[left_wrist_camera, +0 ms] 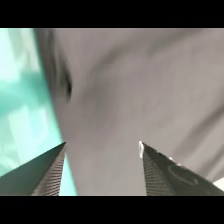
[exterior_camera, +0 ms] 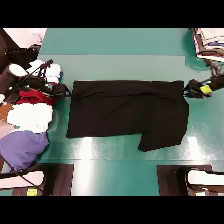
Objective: Fold the shirts.
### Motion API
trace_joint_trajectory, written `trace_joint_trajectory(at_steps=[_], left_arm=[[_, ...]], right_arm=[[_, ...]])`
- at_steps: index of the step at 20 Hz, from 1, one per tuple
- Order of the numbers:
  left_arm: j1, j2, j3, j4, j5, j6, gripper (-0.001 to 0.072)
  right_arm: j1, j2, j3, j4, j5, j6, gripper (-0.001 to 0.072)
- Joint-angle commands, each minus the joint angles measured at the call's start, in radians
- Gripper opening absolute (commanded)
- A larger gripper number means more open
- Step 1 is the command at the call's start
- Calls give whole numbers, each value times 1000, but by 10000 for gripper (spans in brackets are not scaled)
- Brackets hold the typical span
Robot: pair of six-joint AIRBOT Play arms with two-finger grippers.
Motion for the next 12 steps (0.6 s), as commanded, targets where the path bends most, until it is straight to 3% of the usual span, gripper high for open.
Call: trace_joint_trajectory(at_steps=[1, 3, 4, 12], left_arm=[[47, 132, -142, 26, -122, -13, 540], [47, 217, -283, 29, -129, -8, 539], [47, 253, -351, 29, -127, 8, 540], [46, 294, -600, -20, -36, 15, 539]], right_arm=[[-84, 127, -101, 99, 73, -43, 383], [-115, 206, -184, 121, 65, -72, 358], [-128, 238, -219, 132, 61, -85, 305], [-115, 301, -299, 130, 62, -91, 305]])
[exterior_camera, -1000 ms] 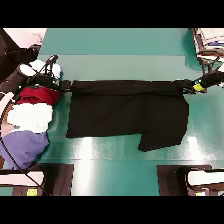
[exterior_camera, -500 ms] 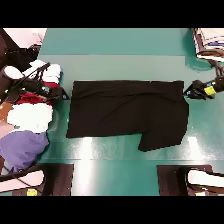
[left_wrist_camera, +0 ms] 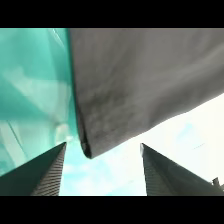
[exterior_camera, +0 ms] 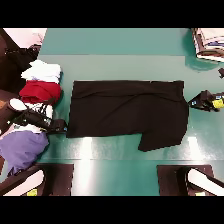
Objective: Fold the shirts.
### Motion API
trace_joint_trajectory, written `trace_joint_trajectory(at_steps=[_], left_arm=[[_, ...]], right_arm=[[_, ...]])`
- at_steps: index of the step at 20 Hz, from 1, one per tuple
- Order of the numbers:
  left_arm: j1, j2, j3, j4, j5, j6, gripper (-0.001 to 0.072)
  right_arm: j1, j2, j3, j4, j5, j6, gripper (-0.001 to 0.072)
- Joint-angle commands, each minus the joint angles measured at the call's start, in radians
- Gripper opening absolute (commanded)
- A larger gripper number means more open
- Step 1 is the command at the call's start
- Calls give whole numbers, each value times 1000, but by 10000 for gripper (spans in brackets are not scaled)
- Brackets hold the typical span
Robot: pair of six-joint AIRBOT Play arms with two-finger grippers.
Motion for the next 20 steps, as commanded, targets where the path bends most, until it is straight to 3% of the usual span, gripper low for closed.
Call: trace_joint_trajectory(at_steps=[1, 4, 6, 7, 8, 9, 12, 15, 17, 20], left_arm=[[1, 11, -77, -57, 56, 13, 539], [1, 11, -107, -90, 76, 25, 537], [1, 11, -112, -110, 85, 26, 290], [1, 12, -112, -137, 97, 27, 216], [1, 12, -111, -161, 109, 37, 77], [1, 12, -106, -171, 114, 52, 25], [1, 12, -62, -160, 98, 51, 23], [1, 12, -3, -153, 96, 52, 24], [1, 12, 24, -154, 107, 53, 23], [1, 12, 28, -154, 120, 52, 23]], right_arm=[[19, 16, -17, 7, 4, -5, 305], [31, 16, -17, 8, 3, -5, 305], [29, 16, -17, 6, 6, -5, 305], [28, 16, -17, 3, 10, -5, 305], [22, 16, -18, 2, 24, -5, 305], [12, 16, -18, -10, 43, -5, 305], [-39, 31, -45, -125, 103, -3, 306], [-143, 105, -212, -211, 64, 5, 318], [-217, 138, -355, -211, 34, 4, 563], [-230, 139, -510, -190, -63, 4, 554]])
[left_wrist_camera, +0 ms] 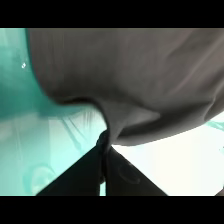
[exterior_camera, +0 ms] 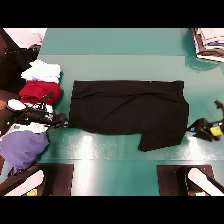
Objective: Fold the shirts.
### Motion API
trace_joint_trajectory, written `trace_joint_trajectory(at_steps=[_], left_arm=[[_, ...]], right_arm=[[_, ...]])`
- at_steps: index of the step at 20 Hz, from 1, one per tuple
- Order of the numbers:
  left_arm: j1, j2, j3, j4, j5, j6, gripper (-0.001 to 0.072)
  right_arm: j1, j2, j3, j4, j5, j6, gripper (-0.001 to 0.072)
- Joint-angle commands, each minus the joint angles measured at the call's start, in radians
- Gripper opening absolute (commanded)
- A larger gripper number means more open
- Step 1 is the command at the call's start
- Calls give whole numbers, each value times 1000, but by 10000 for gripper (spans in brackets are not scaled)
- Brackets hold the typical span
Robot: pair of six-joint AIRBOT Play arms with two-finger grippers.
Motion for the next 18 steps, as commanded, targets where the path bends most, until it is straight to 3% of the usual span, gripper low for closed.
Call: trace_joint_trajectory(at_steps=[1, 5, 6, 7, 8, 9, 10, 11, 15, 18], left_arm=[[1, 1, 17, -1, 10, 2, 23], [1, 1, 17, -1, 3, 2, 24], [1, 1, 17, -1, 3, 2, 24], [1, 1, 17, 0, 3, 1, 24], [1, 1, 17, 0, 3, 0, 24], [1, 1, 17, 1, 0, 0, 24], [1, 1, 18, 8, -10, 0, 23], [1, 1, 25, 34, -28, -4, 23], [1, 122, 68, 208, -106, -85, 22], [1, 254, 58, 230, -281, -85, 23]], right_arm=[[-21, 18, -172, 5, -113, 2, 553], [74, 11, -212, 6, -170, 6, 553], [100, 0, -202, 5, -171, 15, 515], [127, -18, -190, 6, -174, 21, 426], [152, -39, -177, 6, -174, 23, 425], [182, -61, -161, 5, -169, 23, 262], [208, -77, -142, 0, -156, 23, 43], [229, -85, -118, -5, -128, 24, 11], [248, 37, -26, -14, -7, 51, 11], [248, 204, 14, -102, 81, 92, 11]])
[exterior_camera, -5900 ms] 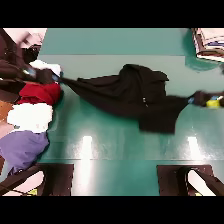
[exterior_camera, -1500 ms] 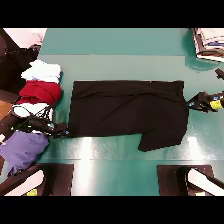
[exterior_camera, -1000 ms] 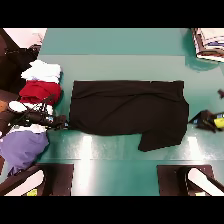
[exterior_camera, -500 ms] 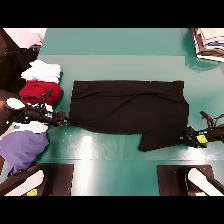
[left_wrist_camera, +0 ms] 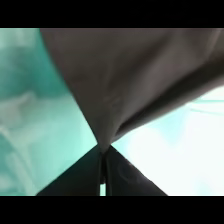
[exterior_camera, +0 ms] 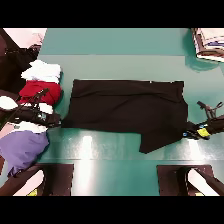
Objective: Fold the shirts.
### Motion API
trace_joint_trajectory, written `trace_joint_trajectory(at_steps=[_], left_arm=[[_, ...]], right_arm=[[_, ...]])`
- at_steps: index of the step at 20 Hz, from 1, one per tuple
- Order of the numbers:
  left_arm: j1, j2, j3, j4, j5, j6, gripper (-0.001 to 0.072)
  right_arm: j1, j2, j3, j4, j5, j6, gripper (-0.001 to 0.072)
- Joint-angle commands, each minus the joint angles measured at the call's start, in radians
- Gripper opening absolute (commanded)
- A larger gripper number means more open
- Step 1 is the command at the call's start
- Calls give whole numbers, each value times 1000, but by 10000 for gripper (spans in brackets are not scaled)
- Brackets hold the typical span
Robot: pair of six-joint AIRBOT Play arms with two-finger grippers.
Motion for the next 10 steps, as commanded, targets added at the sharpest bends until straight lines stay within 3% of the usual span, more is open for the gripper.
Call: trace_joint_trajectory(at_steps=[1, 3, 5, 8, 10], left_arm=[[0, 138, -2, 65, -222, -26, 23], [0, 171, 5, 53, -257, -101, 23], [0, 165, 31, -2, -191, -117, 22], [0, 151, 93, -18, -18, -116, 23], [0, 84, 145, -18, 28, -111, 23]], right_arm=[[9, 167, 49, -79, 107, 34, 11], [9, 237, 71, -68, 83, 42, 11], [9, 249, 117, -33, 48, 42, 11], [33, 145, 240, -34, 13, 41, 11], [85, 40, 320, -37, -37, 40, 11]])
